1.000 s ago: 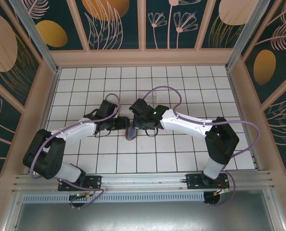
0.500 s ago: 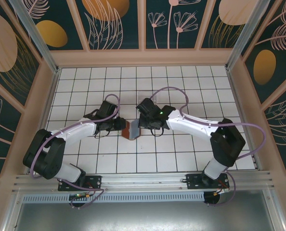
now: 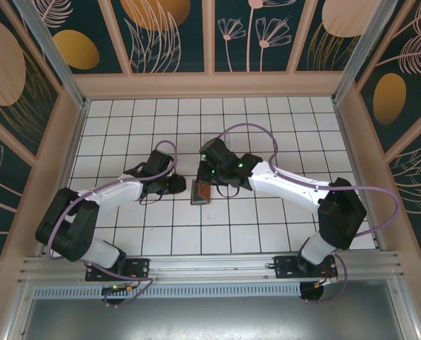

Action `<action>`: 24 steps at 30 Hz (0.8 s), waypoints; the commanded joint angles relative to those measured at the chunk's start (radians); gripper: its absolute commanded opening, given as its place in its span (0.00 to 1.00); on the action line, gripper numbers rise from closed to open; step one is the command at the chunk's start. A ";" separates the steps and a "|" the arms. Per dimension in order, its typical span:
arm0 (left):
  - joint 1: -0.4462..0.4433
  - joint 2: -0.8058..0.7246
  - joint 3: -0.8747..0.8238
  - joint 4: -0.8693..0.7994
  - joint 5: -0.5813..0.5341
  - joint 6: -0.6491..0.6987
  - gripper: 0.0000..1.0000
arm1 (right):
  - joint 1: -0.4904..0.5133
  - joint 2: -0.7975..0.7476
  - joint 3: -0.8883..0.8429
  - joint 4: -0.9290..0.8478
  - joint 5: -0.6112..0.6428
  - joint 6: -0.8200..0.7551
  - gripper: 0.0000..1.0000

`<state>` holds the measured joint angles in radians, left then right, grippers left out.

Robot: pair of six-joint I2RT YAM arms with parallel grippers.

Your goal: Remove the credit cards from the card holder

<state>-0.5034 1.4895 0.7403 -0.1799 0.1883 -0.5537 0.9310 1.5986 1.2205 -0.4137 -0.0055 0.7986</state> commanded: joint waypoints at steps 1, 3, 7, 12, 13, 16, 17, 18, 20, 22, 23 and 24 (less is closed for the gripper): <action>-0.004 -0.032 -0.001 -0.009 -0.020 -0.008 0.36 | 0.009 0.019 0.027 0.021 -0.012 -0.010 0.00; -0.004 -0.035 0.001 -0.007 -0.011 -0.009 0.36 | 0.011 0.016 0.022 0.020 -0.007 -0.009 0.00; -0.003 -0.025 0.001 0.018 0.035 -0.016 0.37 | 0.008 0.006 0.004 -0.025 0.039 0.003 0.00; -0.013 0.009 0.011 0.041 0.071 -0.024 0.38 | -0.007 -0.016 -0.049 -0.078 0.077 0.018 0.00; -0.016 0.021 0.015 0.045 0.084 -0.024 0.39 | -0.010 -0.025 -0.064 -0.084 0.083 0.020 0.00; -0.024 0.048 0.024 0.058 0.106 -0.028 0.40 | -0.022 -0.054 -0.118 -0.083 0.088 0.027 0.00; -0.027 0.053 0.027 0.060 0.107 -0.029 0.40 | -0.025 -0.062 -0.133 -0.082 0.089 0.028 0.00; -0.030 0.059 0.032 0.060 0.108 -0.031 0.40 | -0.029 -0.071 -0.150 -0.078 0.088 0.030 0.00; -0.033 0.073 0.042 0.057 0.108 -0.032 0.40 | -0.035 -0.088 -0.178 -0.073 0.091 0.035 0.00; -0.041 0.088 0.052 0.052 0.105 -0.031 0.40 | -0.039 -0.103 -0.203 -0.070 0.093 0.036 0.00; -0.043 0.095 0.056 0.051 0.105 -0.031 0.40 | -0.043 -0.108 -0.213 -0.067 0.094 0.036 0.00; -0.047 0.102 0.060 0.049 0.105 -0.032 0.40 | -0.046 -0.113 -0.223 -0.066 0.095 0.037 0.00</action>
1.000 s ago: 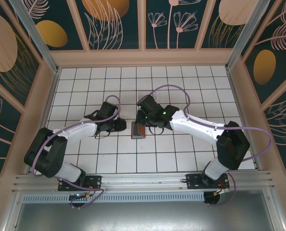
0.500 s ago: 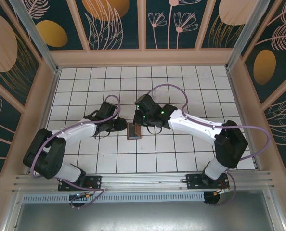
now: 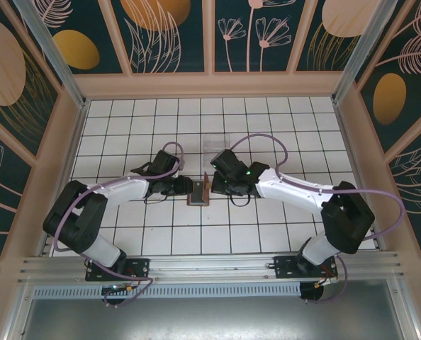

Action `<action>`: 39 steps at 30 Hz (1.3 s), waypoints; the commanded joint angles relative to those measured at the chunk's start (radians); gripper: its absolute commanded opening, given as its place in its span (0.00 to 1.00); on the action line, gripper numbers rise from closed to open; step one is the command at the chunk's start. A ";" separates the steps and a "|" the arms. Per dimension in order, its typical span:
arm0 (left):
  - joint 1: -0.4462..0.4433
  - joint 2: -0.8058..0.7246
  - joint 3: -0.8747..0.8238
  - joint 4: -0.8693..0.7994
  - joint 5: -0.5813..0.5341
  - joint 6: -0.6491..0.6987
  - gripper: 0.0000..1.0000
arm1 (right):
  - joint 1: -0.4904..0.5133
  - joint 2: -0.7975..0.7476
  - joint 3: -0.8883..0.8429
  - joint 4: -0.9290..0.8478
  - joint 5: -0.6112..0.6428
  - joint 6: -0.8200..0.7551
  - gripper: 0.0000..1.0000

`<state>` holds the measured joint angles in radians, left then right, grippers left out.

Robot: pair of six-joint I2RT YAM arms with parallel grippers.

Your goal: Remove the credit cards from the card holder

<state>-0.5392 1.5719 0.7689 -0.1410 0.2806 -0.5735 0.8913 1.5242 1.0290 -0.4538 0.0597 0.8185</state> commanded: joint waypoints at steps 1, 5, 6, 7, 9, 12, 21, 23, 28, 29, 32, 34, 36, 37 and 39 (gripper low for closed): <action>-0.017 0.027 0.035 0.009 0.012 -0.012 0.40 | -0.009 -0.044 -0.042 -0.024 0.031 0.016 0.00; -0.032 0.063 0.051 0.006 0.010 -0.013 0.40 | -0.027 -0.056 -0.079 -0.019 0.035 0.009 0.00; -0.034 0.077 0.056 0.005 0.009 -0.012 0.40 | -0.033 -0.058 -0.091 -0.017 0.037 0.006 0.00; -0.036 0.088 0.059 0.004 0.007 -0.011 0.39 | -0.039 -0.061 -0.105 -0.016 0.038 0.004 0.00; -0.039 0.109 0.063 0.003 0.003 -0.008 0.38 | -0.053 -0.065 -0.129 -0.011 0.041 -0.002 0.00; -0.041 0.128 0.070 -0.007 -0.001 -0.005 0.35 | -0.076 -0.062 -0.165 -0.015 0.058 -0.014 0.00; -0.054 0.135 0.079 -0.017 0.023 -0.006 0.27 | -0.121 -0.009 -0.262 0.062 0.094 -0.049 0.00; -0.053 0.136 0.069 -0.017 0.033 -0.014 0.27 | -0.123 0.009 -0.258 0.057 0.102 -0.054 0.00; -0.055 0.135 0.042 -0.019 0.067 -0.051 0.29 | -0.132 0.073 -0.212 -0.017 0.139 -0.068 0.00; -0.055 0.131 0.034 -0.012 0.083 -0.062 0.30 | -0.133 0.084 -0.203 -0.029 0.145 -0.075 0.00; -0.055 0.121 0.027 -0.019 0.114 -0.090 0.30 | -0.141 0.124 -0.177 -0.078 0.136 -0.079 0.00; -0.055 0.114 0.034 -0.035 0.124 -0.101 0.31 | -0.143 0.138 -0.170 -0.101 0.123 -0.079 0.00; -0.055 0.100 0.043 -0.049 0.119 -0.111 0.33 | -0.143 0.141 -0.167 -0.120 0.121 -0.080 0.04; -0.055 0.092 0.048 -0.053 0.113 -0.112 0.34 | -0.143 0.138 -0.167 -0.124 0.120 -0.079 0.05; -0.055 0.072 0.057 -0.059 0.088 -0.116 0.36 | -0.143 0.125 -0.162 -0.141 0.125 -0.079 0.10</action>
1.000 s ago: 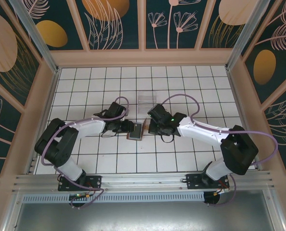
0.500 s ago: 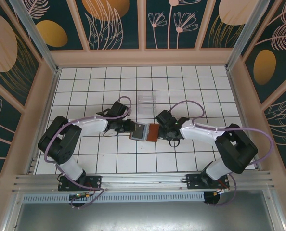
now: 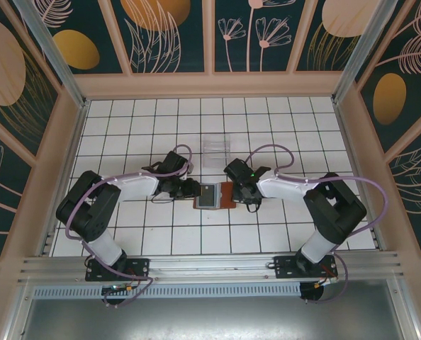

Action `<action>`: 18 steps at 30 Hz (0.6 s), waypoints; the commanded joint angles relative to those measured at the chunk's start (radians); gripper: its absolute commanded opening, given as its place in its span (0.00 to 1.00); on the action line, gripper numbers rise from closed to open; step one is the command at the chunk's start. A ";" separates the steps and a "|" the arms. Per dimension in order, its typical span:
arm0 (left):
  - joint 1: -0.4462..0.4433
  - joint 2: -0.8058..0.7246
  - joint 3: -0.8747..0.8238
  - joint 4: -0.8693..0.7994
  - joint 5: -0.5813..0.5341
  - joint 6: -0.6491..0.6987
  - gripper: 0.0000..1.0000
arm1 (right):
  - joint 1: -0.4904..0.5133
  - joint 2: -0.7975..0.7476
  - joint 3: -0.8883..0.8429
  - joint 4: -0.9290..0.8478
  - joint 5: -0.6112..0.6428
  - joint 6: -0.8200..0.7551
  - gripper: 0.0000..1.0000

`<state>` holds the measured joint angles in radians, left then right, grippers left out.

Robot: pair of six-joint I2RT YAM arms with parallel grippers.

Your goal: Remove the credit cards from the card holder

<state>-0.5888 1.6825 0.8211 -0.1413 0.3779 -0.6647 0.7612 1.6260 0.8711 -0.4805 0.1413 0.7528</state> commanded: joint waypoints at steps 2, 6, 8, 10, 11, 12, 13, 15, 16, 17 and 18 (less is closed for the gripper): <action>-0.006 -0.065 0.000 -0.038 -0.029 -0.026 0.38 | -0.011 -0.008 -0.005 -0.127 0.059 -0.008 0.17; -0.005 -0.105 0.009 -0.046 -0.067 -0.001 0.38 | -0.019 -0.083 0.022 -0.187 0.095 0.005 0.29; -0.006 -0.115 0.020 -0.067 -0.089 0.018 0.38 | -0.022 -0.115 0.062 -0.217 0.102 0.002 0.33; -0.005 -0.122 0.033 -0.091 -0.105 0.038 0.38 | -0.025 -0.134 0.112 -0.236 0.090 -0.007 0.35; -0.005 -0.128 0.037 -0.095 -0.104 0.045 0.38 | -0.025 -0.138 0.142 -0.236 0.076 -0.015 0.36; -0.006 -0.132 0.038 -0.093 -0.099 0.051 0.38 | -0.025 -0.139 0.172 -0.234 0.056 -0.021 0.36; -0.005 -0.134 0.041 -0.091 -0.094 0.057 0.37 | -0.025 -0.138 0.192 -0.224 0.036 -0.027 0.37; -0.005 -0.127 0.060 -0.086 -0.066 0.066 0.36 | -0.026 -0.132 0.228 -0.178 -0.041 -0.038 0.37; -0.005 -0.116 0.070 -0.082 -0.048 0.068 0.35 | -0.028 -0.125 0.238 -0.152 -0.079 -0.040 0.37; -0.006 -0.103 0.079 -0.075 -0.026 0.066 0.35 | -0.028 -0.118 0.244 -0.121 -0.119 -0.040 0.37; -0.006 -0.090 0.083 -0.062 -0.006 0.060 0.35 | -0.028 -0.107 0.243 -0.083 -0.172 -0.039 0.37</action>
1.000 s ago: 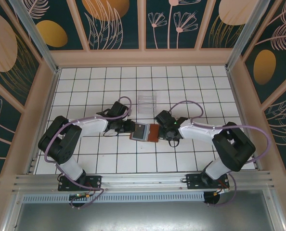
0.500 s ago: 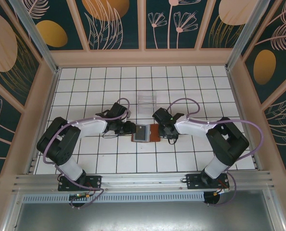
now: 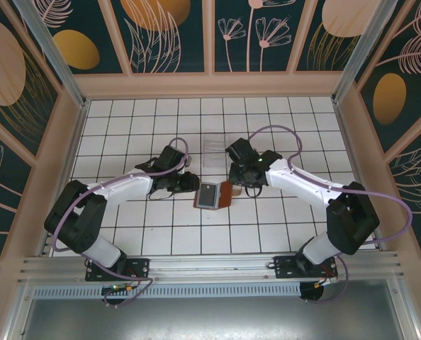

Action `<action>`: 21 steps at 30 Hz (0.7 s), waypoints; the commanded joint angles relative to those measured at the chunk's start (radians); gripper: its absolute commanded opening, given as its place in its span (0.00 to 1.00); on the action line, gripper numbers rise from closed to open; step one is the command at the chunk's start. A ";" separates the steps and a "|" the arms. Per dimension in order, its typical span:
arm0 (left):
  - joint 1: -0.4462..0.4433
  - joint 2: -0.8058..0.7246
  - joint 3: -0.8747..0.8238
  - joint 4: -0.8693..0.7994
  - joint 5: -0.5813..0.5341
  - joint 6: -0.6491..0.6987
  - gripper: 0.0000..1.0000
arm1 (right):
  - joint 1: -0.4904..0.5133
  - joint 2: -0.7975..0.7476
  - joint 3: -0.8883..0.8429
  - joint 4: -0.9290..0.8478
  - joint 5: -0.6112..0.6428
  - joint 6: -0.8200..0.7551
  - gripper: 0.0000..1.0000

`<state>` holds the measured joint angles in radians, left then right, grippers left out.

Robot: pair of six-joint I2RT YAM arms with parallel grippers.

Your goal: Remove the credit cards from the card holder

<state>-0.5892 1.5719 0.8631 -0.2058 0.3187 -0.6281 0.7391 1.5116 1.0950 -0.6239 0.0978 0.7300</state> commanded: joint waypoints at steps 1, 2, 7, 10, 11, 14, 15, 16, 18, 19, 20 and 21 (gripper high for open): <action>-0.004 0.032 0.042 0.017 0.066 0.017 0.34 | -0.007 0.017 0.015 0.093 -0.170 -0.013 0.37; -0.006 0.045 0.045 0.028 0.073 0.013 0.34 | -0.006 0.029 0.010 0.121 -0.208 -0.006 0.37; -0.010 0.097 0.063 0.048 0.094 0.003 0.34 | -0.008 0.067 -0.042 0.235 -0.330 0.022 0.36; -0.021 0.118 0.071 0.039 0.091 0.008 0.35 | -0.007 0.094 -0.075 0.260 -0.341 0.022 0.34; -0.024 0.125 0.074 0.034 0.079 0.010 0.34 | -0.009 0.100 -0.092 0.264 -0.333 0.024 0.34; -0.042 0.137 0.083 0.002 0.006 0.022 0.34 | -0.016 0.115 -0.136 0.290 -0.313 0.022 0.33; -0.046 0.149 0.085 -0.006 -0.009 0.026 0.34 | -0.022 0.124 -0.153 0.303 -0.310 0.022 0.32; -0.046 0.169 0.086 -0.010 -0.015 0.027 0.34 | -0.025 0.129 -0.161 0.310 -0.307 0.020 0.32; -0.048 0.178 0.078 -0.011 -0.031 0.025 0.34 | -0.033 0.146 -0.187 0.330 -0.305 0.016 0.31; -0.048 0.179 0.074 -0.006 -0.033 0.024 0.34 | -0.036 0.151 -0.194 0.339 -0.306 0.013 0.31; -0.048 0.180 0.068 -0.002 -0.032 0.024 0.34 | -0.039 0.158 -0.206 0.353 -0.308 0.009 0.31; -0.048 0.181 0.066 0.001 -0.030 0.021 0.34 | -0.043 0.165 -0.213 0.361 -0.308 0.005 0.31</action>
<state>-0.6353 1.7401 0.9276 -0.1848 0.3199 -0.6212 0.7078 1.6562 0.9104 -0.3141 -0.2070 0.7410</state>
